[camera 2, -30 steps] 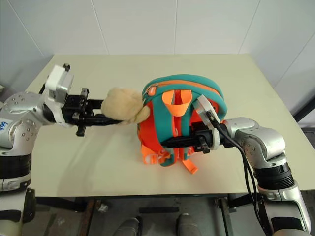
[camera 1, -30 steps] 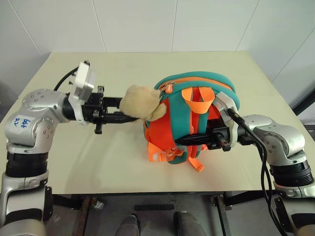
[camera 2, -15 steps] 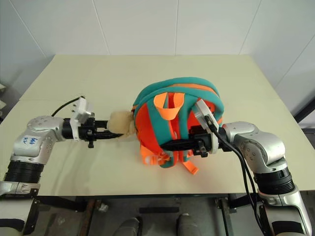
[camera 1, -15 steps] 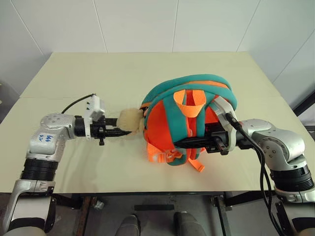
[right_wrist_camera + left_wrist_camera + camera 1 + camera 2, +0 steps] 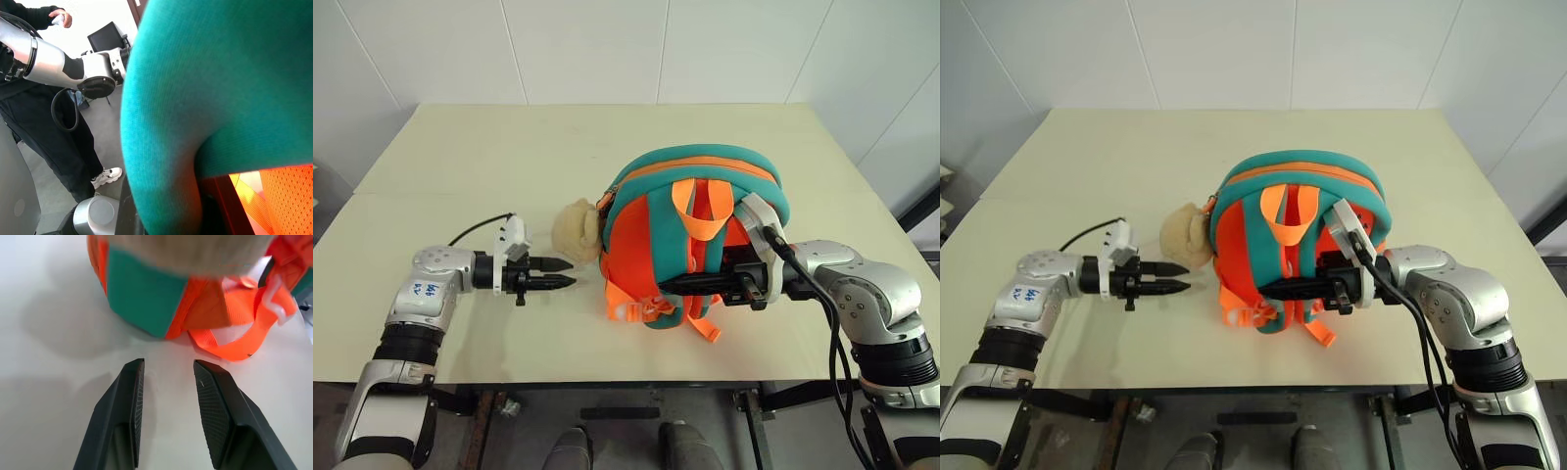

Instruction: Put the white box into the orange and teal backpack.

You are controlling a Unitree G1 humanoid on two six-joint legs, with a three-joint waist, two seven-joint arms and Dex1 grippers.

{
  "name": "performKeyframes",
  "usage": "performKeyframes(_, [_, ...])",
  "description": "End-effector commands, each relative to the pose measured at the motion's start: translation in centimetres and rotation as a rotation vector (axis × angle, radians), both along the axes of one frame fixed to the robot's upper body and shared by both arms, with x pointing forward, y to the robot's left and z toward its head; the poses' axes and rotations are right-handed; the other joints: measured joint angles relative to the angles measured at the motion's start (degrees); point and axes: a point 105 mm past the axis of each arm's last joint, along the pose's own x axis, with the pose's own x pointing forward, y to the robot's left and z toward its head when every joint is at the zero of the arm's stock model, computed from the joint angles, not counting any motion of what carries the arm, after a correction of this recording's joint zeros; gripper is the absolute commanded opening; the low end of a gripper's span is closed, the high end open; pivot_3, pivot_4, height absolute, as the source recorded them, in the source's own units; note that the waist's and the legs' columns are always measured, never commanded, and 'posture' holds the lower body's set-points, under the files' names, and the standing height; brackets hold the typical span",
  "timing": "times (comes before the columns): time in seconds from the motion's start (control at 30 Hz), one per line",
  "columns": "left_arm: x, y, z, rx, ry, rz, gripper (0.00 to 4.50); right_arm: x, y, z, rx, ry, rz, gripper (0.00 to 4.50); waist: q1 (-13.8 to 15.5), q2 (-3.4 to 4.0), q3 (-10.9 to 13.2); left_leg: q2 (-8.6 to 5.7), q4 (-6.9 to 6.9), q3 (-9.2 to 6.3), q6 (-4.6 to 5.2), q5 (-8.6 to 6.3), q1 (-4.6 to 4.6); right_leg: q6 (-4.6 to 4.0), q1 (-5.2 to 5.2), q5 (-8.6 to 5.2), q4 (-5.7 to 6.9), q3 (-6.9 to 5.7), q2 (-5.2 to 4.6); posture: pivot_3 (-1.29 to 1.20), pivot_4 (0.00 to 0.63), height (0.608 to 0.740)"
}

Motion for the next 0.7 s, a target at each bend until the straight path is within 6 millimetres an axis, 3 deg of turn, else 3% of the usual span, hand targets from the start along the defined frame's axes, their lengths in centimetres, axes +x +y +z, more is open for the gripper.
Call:
performKeyframes(0.03, [-0.1, 0.0, 3.8, -0.075, -0.088, 0.020, 1.84, -0.5, 0.1, 0.7, 0.022, -0.030, 0.025, 0.00, -0.1, 0.00, 0.0, 0.00, 0.00, 0.00, 0.00, 0.00, 0.00, 0.00, 0.00, 0.00, 0.00, 0.00, -0.01, 0.00, 0.150, 0.740])
performKeyframes(0.13, [-1.6, -0.2, 4.1, -0.094, -0.039, -0.022, 2.50, -0.5, 0.1, 0.6, 0.020, -0.029, 0.025, 0.00, -0.3, 0.00, 0.0, 0.00, -0.03, 0.00, 0.00, 0.00, 0.00, 0.01, -0.01, 0.00, -0.02, 0.00, -0.01, 0.00, 0.150, 0.740])
performKeyframes(0.33, [-4.4, 0.5, 4.6, -0.102, 0.010, -0.083, 4.33, -0.4, 0.0, 0.6, 0.016, -0.023, 0.029, 0.00, -0.4, 0.00, 0.0, 0.03, -0.08, 0.01, 0.00, 0.00, 0.00, -0.02, -0.04, -0.02, -0.02, 0.00, 0.00, 0.00, 0.150, 0.740])
performKeyframes(0.47, [-4.1, 1.1, 4.8, -0.094, -0.047, -0.052, 4.44, -0.4, 0.0, 0.5, 0.015, -0.020, 0.036, 0.00, -0.1, 0.00, 0.0, 0.02, -0.06, 0.01, 0.00, 0.00, 0.03, -0.03, -0.01, -0.02, -0.02, 0.00, 0.00, 0.00, 0.150, 0.740])
performKeyframes(0.57, [-3.2, 0.5, 6.5, -0.186, -0.114, -0.028, 4.44, -0.3, 0.2, 0.5, 0.015, -0.020, 0.043, 0.00, 0.0, 0.00, 0.0, 0.02, -0.05, 0.01, 0.00, 0.00, 0.02, -0.04, 0.00, -0.01, -0.03, 0.00, 0.00, 0.00, 0.150, 0.740])
performKeyframes(0.7, [-1.8, -0.6, 6.1, -0.175, -0.164, 0.003, 4.44, -0.3, 0.2, 0.5, 0.014, -0.020, 0.048, 0.00, 0.1, -0.01, 0.0, 0.01, -0.03, 0.00, -0.01, 0.00, 0.00, -0.01, 0.02, 0.01, -0.09, -0.02, -0.01, 0.00, 0.150, 0.740])
